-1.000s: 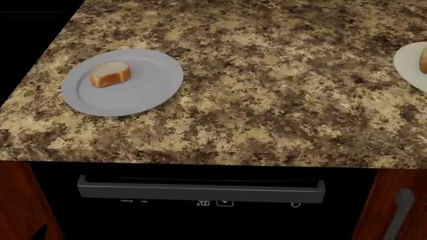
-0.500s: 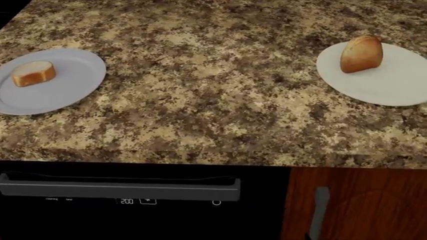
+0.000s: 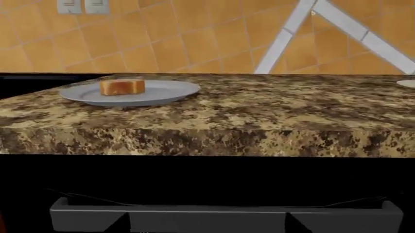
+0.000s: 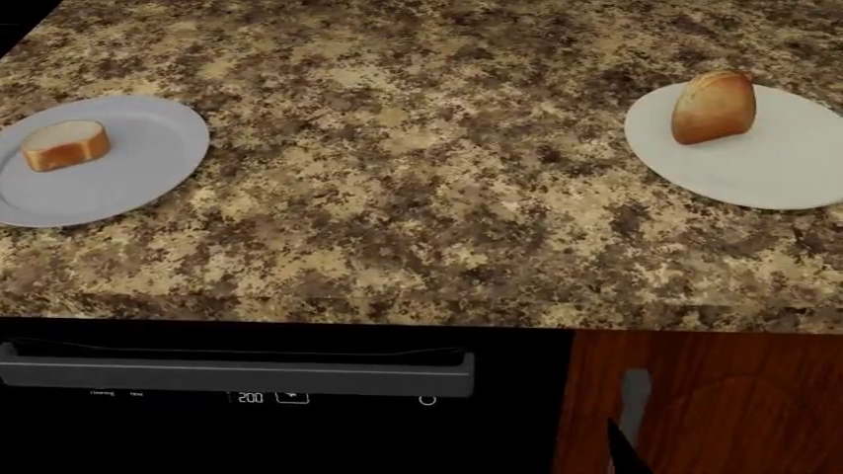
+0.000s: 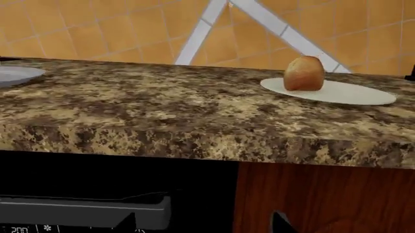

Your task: Place all breads on the cutting board.

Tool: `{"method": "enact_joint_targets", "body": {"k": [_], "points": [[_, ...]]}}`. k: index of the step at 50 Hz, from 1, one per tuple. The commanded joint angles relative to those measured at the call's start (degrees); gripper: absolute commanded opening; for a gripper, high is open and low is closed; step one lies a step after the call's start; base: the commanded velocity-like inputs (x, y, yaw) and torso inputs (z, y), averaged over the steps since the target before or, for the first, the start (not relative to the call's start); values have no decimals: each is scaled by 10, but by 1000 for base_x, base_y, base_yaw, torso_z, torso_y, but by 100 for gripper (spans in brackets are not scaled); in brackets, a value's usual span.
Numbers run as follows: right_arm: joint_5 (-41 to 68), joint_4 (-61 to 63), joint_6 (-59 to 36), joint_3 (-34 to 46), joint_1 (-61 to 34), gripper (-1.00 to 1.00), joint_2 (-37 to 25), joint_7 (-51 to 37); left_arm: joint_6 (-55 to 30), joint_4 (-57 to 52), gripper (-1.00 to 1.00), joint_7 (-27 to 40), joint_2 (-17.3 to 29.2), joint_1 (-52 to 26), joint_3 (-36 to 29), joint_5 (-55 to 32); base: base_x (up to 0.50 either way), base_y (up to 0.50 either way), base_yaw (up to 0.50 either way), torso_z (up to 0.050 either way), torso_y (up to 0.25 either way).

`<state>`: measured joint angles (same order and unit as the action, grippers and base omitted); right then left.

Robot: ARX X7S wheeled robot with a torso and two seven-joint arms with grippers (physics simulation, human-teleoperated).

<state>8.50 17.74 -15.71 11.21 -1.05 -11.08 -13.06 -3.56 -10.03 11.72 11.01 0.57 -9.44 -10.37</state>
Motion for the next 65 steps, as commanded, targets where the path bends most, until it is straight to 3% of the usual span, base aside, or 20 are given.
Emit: {"method": "enact_joint_targets", "body": {"k": [1, 5, 6, 7, 15, 22, 24, 27, 31, 44, 65], "points": [[13, 198, -212, -10, -34, 100, -35, -28, -128, -176, 100, 25, 33, -4, 30, -63, 0, 0, 0, 0, 0], [29, 269, -310, -26, -75, 100, -52, -31, -223, -232, 100, 47, 51, -40, 45, -89, 0, 0, 0, 0, 0], [68, 342, -396, -74, -160, 100, -88, -10, -309, -284, 100, 80, 78, -116, 77, -127, 0, 0, 0, 0, 0], [69, 354, -479, -82, -180, 100, -94, -13, -374, -291, 100, 86, 75, -133, 96, -145, 0, 0, 0, 0, 0], [120, 388, -665, -134, -349, 100, -119, 24, -496, -312, 100, 100, 90, -229, 145, -228, 0, 0, 0, 0, 0], [138, 324, -735, -157, -443, 100, -135, 47, -555, -289, 100, 101, 100, -309, 165, -269, 0, 0, 0, 0, 0], [187, 291, -742, -171, -478, 100, -146, 35, -566, -271, 100, 99, 102, -339, 166, -276, 0, 0, 0, 0, 0], [325, 245, -742, -172, -534, 100, -186, -64, -585, -245, 100, 101, 102, -380, 171, -285, 0, 0, 0, 0, 0], [421, 200, -741, -167, -577, 100, -208, -133, -603, -222, 100, 96, 105, -410, 173, -298, 0, 0, 0, 0, 0], [487, 143, -729, -146, -640, 100, -237, -191, -617, -204, 100, 102, 108, -447, 184, -310, 0, 0, 0, 0, 0], [516, 137, -705, -130, -624, 100, -249, -212, -618, -177, 100, 104, 124, -469, 179, -304, 493, 0, 0, 0, 0]]}}
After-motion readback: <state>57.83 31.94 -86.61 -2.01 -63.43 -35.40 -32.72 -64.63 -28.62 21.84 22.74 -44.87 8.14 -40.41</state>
